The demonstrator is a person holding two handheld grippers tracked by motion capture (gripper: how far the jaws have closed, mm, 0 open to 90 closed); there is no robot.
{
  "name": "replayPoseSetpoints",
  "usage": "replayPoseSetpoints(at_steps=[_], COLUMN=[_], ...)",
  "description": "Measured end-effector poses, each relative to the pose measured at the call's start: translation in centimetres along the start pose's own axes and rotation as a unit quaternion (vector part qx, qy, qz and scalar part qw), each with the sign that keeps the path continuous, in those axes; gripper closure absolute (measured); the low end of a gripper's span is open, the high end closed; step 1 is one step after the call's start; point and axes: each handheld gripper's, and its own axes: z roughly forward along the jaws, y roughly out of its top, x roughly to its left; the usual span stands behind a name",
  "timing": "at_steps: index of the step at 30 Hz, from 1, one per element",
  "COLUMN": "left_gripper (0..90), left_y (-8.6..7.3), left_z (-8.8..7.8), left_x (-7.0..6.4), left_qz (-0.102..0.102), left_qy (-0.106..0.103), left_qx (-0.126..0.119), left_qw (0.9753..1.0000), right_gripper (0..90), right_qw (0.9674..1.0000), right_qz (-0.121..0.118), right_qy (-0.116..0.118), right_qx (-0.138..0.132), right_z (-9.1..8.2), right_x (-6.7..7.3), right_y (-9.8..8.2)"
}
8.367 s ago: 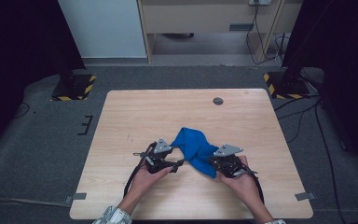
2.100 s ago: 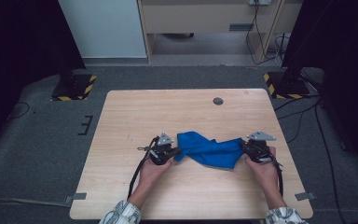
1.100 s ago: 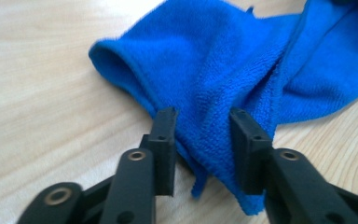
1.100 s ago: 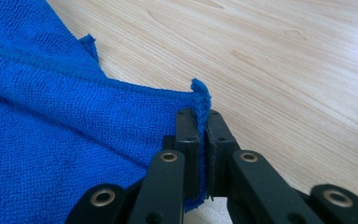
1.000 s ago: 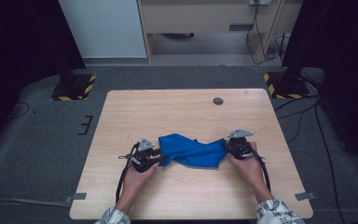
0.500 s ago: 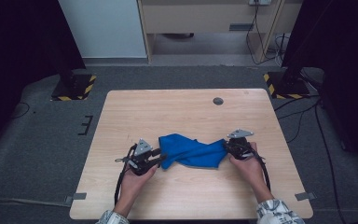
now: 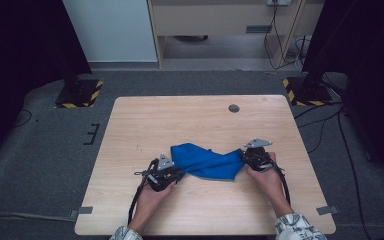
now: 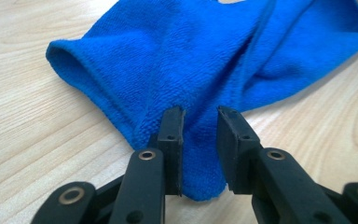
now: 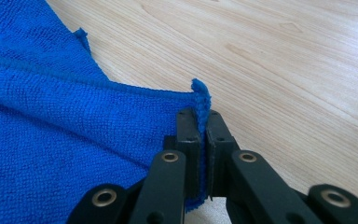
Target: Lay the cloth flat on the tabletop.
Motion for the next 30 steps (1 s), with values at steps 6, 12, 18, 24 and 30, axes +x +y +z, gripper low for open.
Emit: replayPoseSetpoints(at_steps=[6,12,18,24,30], left_gripper=[71.3,71.3,69.3,54.2,50.6], left_y=[-0.1,-0.2,-0.2,-0.1,-0.2], left_z=[0.5,0.4,0.4,0.5,0.9], left_x=[0.4,0.9,1.0,0.2,0.3], left_qz=[-0.007,-0.02,-0.024,-0.011,-0.012], left_qy=[-0.002,0.003,-0.005,-0.01,-0.009], left_qx=[0.008,0.005,0.001,0.0,0.005], left_qw=[0.9999,0.9998,0.9997,0.9999,0.9999], right_gripper=[87.1,87.2,87.2,86.9,86.5], right_qw=[1.0,0.9999,0.9998,0.9998,0.9998], right_qz=[0.003,0.01,0.017,0.017,0.016], right_qy=[0.0,-0.005,-0.004,-0.002,-0.001], right_qx=[0.002,0.004,0.008,0.01,0.01], right_z=[0.0,-0.2,-0.2,-0.1,-0.1], right_x=[-0.2,-0.7,-1.1,-1.1,-1.0], right_y=[-0.1,-0.3,-0.5,-0.5,-0.5])
